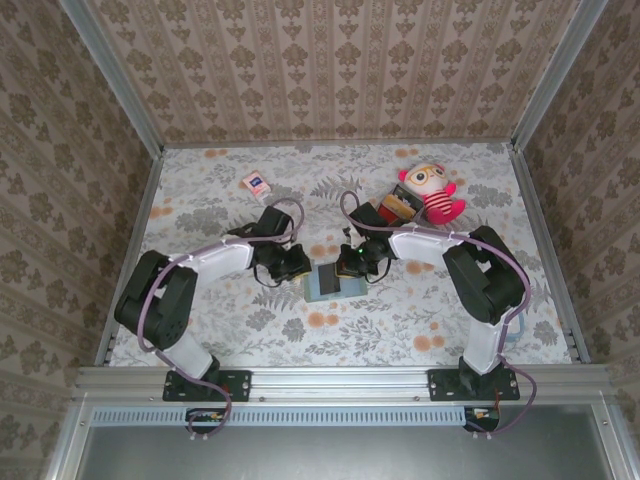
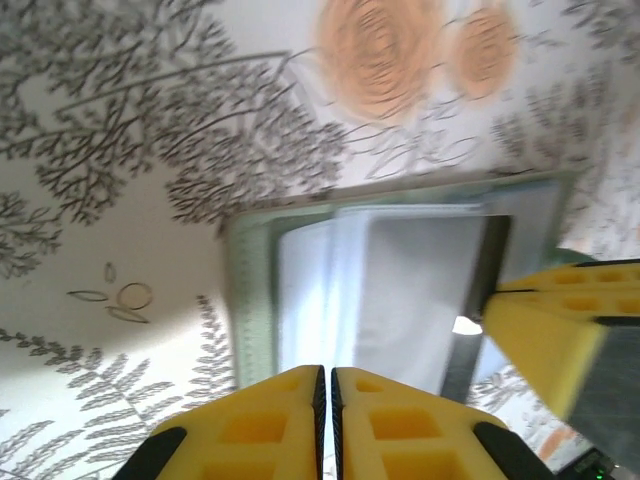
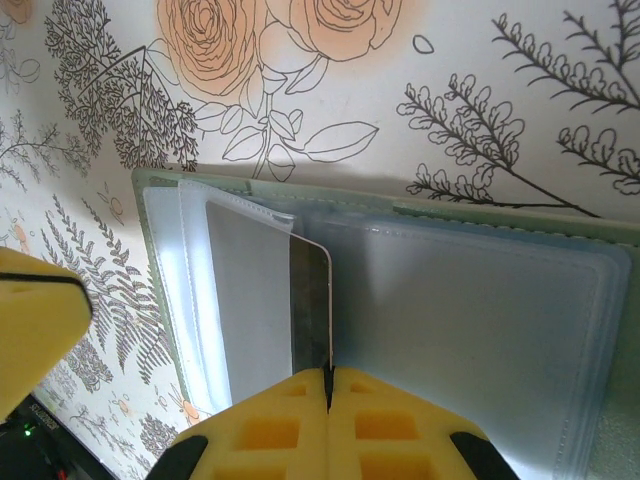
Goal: Take the credit cards out of the card holder
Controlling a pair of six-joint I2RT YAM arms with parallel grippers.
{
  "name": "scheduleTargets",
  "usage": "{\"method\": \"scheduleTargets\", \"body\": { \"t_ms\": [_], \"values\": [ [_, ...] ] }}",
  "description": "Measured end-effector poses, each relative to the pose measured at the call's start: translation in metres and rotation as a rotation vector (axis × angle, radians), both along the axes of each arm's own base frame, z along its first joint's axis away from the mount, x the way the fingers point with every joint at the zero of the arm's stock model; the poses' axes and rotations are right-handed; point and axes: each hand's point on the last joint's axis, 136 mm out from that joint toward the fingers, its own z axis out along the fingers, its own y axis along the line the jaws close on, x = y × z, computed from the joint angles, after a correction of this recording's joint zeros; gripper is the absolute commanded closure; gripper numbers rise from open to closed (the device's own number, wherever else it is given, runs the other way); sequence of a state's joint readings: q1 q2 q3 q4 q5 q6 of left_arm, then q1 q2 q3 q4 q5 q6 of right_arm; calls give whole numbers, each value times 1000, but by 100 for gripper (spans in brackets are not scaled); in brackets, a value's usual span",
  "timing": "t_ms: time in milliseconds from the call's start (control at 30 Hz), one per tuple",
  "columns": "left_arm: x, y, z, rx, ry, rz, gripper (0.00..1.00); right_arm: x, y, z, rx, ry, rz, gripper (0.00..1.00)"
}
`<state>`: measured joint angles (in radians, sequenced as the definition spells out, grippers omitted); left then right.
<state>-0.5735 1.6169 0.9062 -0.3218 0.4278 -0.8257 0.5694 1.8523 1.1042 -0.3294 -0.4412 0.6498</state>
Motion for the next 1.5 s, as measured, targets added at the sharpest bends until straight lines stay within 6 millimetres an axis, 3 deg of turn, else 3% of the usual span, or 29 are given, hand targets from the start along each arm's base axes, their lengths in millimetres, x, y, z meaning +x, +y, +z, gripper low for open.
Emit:
{"method": "scheduleTargets", "body": {
  "t_ms": [133, 300, 533, 967, 1267, 1500],
  "values": [
    [-1, -13, 3, -30, -6, -33, 88, 0, 0, 0, 0, 0, 0, 95],
    [-5, -26, -11, -28, 33, -68, 90, 0, 0, -1, 0, 2, 0, 94],
    [-10, -15, -29, 57, 55, -74, 92, -1, 0, -4, -2, 12, 2, 86],
    [-10, -14, -32, 70, 52, -77, 94, -5, 7, -6, 45, 34, 22, 79],
    [-10, -14, -32, 74, 49, -76, 95, -4, 9, -5, 75, 39, 26, 96],
    [-8, -13, -32, 82, 43, -76, 95, -2, -5, 3, 78, 16, -1, 100]
  ]
}}
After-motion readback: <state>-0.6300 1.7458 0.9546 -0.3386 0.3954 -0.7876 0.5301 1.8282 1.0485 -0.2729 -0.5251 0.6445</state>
